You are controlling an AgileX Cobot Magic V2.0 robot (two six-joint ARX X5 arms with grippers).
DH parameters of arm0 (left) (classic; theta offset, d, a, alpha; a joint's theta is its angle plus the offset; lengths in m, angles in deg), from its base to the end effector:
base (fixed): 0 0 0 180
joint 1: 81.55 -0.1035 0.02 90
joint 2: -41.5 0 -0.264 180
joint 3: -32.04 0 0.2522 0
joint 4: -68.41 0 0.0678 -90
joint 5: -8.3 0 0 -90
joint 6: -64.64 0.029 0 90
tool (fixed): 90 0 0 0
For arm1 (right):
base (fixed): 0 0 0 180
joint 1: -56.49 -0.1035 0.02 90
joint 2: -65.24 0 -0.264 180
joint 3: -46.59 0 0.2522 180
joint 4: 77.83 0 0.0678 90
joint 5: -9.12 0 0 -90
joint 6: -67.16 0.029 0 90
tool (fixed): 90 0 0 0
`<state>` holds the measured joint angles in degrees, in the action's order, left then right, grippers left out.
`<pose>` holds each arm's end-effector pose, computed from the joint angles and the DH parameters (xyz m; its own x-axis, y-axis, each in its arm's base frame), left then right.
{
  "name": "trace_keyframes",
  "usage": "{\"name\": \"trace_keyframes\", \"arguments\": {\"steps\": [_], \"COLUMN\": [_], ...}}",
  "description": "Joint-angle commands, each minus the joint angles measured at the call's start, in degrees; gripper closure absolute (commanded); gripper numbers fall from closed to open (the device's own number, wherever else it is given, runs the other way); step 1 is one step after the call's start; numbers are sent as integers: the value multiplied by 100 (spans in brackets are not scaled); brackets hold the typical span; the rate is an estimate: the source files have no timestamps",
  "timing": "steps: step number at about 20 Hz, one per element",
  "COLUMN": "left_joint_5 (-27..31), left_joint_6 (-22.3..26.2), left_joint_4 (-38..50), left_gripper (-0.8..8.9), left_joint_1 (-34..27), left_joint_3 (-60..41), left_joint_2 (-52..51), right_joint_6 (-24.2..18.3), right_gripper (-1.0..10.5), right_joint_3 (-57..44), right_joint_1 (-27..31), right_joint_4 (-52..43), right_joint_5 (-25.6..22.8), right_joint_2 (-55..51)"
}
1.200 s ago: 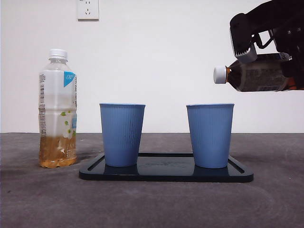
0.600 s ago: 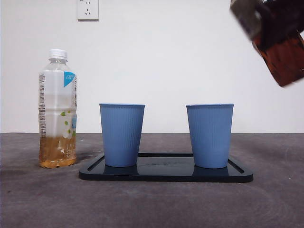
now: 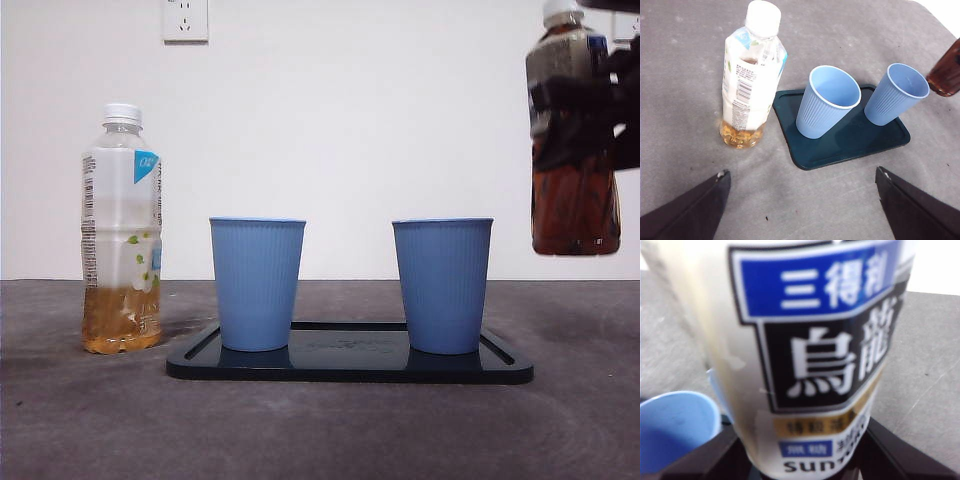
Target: Pour the drink into the cup
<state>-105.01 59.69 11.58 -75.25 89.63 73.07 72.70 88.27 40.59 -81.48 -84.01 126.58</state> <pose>0.1009 -0.0227 0.3040 0.7406 -0.4799 -0.4704 0.3930 0.8771 -0.2760 0.2158 0.0598 0.2236 0.9380 0.2104 -0.2754 -0.1964 0.9774 0.0778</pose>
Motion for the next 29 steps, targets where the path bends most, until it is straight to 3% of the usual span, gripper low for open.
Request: {"name": "trace_keyframes", "arguments": {"steps": [1, 8, 16, 29], "left_joint_5": [-31, -31, -31, -31], "left_joint_6": [109, 109, 109, 109], "left_joint_4": [87, 103, 96, 81], "left_gripper": [345, 345, 345, 345], "left_joint_1": [20, 20, 20, 20], "left_joint_3": [111, 111, 111, 111], "left_joint_2": [22, 22, 22, 22], "right_joint_6": [155, 155, 133, 131], "right_gripper": [735, 735, 734, 552], "right_joint_3": [-81, -151, -151, -151], "right_joint_1": [39, 79, 79, 76], "right_joint_4": [-732, -1934, -2236, -1637], "right_joint_5": [94, 216, 413, 420], "right_joint_2": [337, 1537, 2184, 2098]}}
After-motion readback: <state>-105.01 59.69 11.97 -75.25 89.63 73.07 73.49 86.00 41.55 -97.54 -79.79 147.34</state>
